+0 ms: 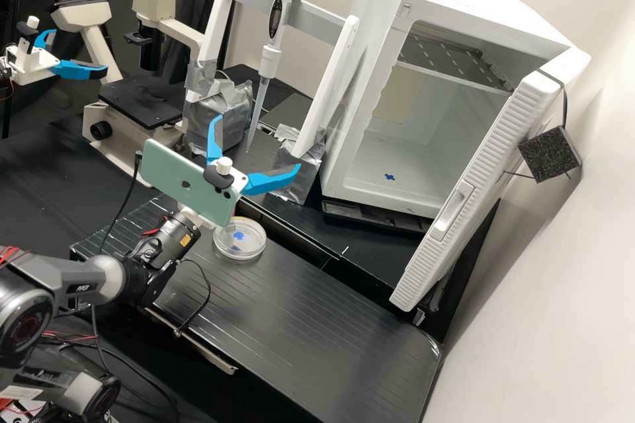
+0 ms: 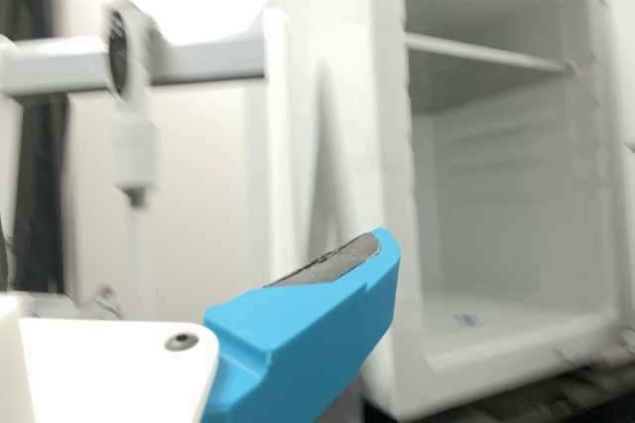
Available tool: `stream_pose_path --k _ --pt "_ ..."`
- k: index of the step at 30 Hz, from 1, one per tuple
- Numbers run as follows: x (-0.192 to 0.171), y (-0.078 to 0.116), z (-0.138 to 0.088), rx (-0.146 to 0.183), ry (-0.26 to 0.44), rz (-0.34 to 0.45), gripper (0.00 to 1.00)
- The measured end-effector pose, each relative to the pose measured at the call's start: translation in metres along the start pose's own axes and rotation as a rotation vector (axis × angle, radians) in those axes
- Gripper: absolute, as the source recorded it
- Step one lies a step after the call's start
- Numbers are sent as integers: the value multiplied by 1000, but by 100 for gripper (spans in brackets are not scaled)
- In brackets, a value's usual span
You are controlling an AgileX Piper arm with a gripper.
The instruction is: Move the petri dish to the bench
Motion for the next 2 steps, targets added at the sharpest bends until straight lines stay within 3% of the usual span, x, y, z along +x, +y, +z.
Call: stream_pose_path --k 2 --pt "-1 -3 4 -10 -19 -10 100"
